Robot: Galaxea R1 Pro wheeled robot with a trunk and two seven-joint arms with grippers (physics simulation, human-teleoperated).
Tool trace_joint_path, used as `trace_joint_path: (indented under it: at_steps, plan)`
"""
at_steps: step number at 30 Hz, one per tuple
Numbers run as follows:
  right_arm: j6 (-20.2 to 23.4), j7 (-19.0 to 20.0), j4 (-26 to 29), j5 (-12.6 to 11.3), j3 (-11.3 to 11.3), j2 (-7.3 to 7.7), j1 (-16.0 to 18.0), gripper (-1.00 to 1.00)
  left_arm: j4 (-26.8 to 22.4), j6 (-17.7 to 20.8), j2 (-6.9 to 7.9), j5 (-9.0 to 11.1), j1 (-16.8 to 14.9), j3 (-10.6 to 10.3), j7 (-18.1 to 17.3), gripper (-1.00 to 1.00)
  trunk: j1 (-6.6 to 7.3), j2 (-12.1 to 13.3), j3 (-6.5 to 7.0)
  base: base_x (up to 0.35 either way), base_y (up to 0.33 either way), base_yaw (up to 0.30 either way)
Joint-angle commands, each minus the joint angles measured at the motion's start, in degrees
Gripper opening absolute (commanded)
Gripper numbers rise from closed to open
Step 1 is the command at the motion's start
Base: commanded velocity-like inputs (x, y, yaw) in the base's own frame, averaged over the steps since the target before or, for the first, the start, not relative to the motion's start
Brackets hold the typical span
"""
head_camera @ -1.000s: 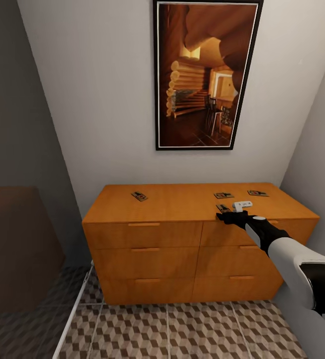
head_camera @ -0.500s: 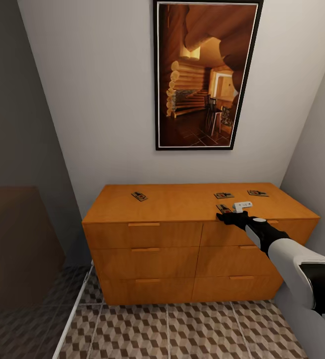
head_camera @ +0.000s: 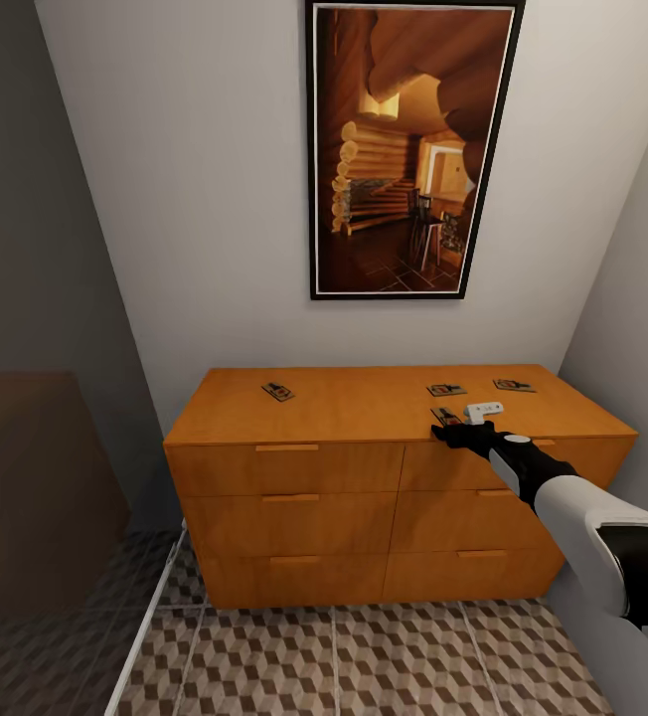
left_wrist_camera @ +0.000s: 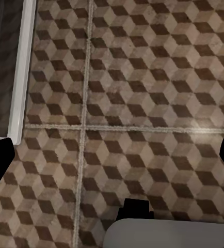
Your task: Take the four mousetraps from the cabinet in the bathroom and place them on the bathroom floor. Make sure all four end up on the same floor surface, and ensure that at least two of them are either under or directly next to the same bathroom sink.
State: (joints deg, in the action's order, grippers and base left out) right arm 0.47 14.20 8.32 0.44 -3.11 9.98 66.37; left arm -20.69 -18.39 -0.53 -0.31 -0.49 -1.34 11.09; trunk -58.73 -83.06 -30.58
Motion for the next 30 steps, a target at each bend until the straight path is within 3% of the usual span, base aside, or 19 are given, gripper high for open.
trace_joint_path:
  at_steps: [1, 2, 30]
  plan:
    - [0.1, 0.0, -0.6, 0.4, -1.3, 0.04, 0.0, 1.0, 0.0, -0.2, 0.0, 0.0, 0.0, -0.1, 0.3, 1.0, 0.0, 0.0, -0.07, 0.0, 0.0, 0.0]
    - [0.1, 0.0, -0.6, 0.4, -1.3, 0.04, 0.0, -1.0, 0.0, -0.2, 0.0, 0.0, 0.0, -0.1, 0.3, 1.0, 0.0, 0.0, -0.07, 0.0, 0.0, 0.0]
    - [0.0, 0.0, -0.3, 0.4, -1.2, 0.04, 0.0, -1.0, 0.0, -0.2, 0.0, 0.0, 0.0, -0.2, 0.3, 1.0, 0.0, 0.0, -0.07, 0.0, 0.0, 0.0]
